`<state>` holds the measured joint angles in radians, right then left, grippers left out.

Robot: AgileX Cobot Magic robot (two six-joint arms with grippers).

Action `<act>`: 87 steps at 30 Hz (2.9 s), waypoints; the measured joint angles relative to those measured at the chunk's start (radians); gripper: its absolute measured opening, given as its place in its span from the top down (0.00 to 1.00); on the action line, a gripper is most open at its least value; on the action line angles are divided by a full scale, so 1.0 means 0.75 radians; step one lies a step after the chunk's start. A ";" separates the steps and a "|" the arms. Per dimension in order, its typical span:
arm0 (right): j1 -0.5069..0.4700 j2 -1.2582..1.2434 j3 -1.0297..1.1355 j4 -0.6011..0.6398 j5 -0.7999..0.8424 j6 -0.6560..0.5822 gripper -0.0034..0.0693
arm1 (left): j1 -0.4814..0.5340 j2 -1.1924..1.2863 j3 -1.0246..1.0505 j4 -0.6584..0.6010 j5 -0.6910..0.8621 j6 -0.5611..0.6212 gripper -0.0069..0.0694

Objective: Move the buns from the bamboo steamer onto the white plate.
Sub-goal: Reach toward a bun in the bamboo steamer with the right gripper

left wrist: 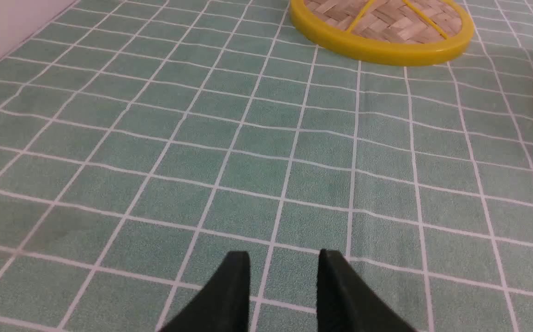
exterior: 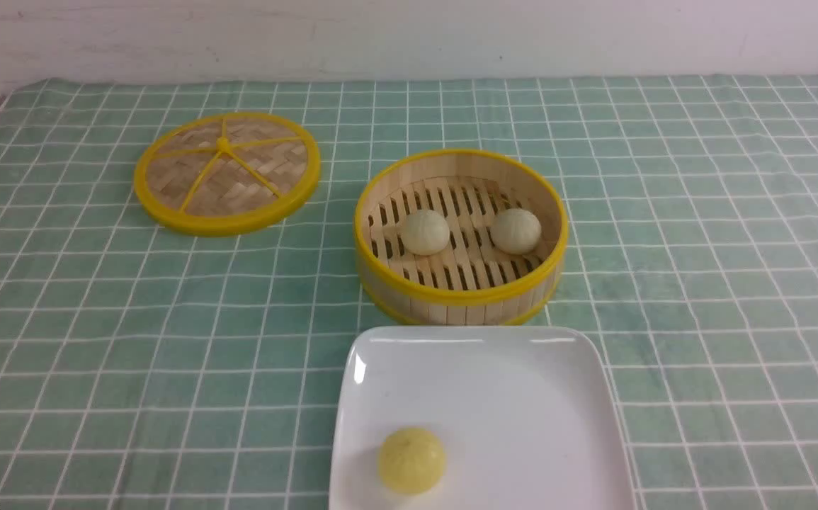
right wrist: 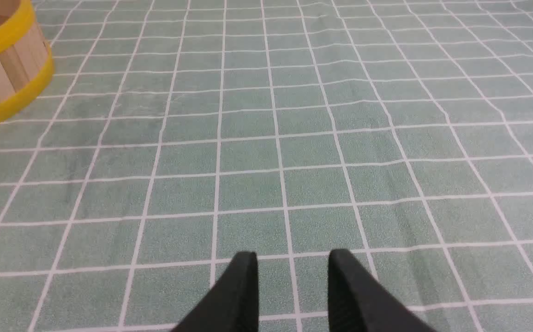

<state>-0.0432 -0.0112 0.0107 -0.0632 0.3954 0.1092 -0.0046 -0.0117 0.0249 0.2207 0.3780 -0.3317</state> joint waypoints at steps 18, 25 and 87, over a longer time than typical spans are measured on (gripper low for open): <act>0.000 0.000 0.000 0.000 0.000 0.000 0.62 | 0.000 0.000 0.000 0.000 0.000 0.000 0.59; 0.000 0.000 0.000 0.000 0.000 0.000 0.62 | 0.000 0.000 0.000 0.000 0.000 0.000 0.59; 0.124 1.725 -1.147 1.379 0.896 -1.024 0.95 | -0.025 1.298 -1.034 -0.772 0.917 0.244 0.91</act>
<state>0.0502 1.2828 -0.8496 0.9712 1.0671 -0.6589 -0.0237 0.9619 -0.7504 -0.3583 1.0659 -0.1488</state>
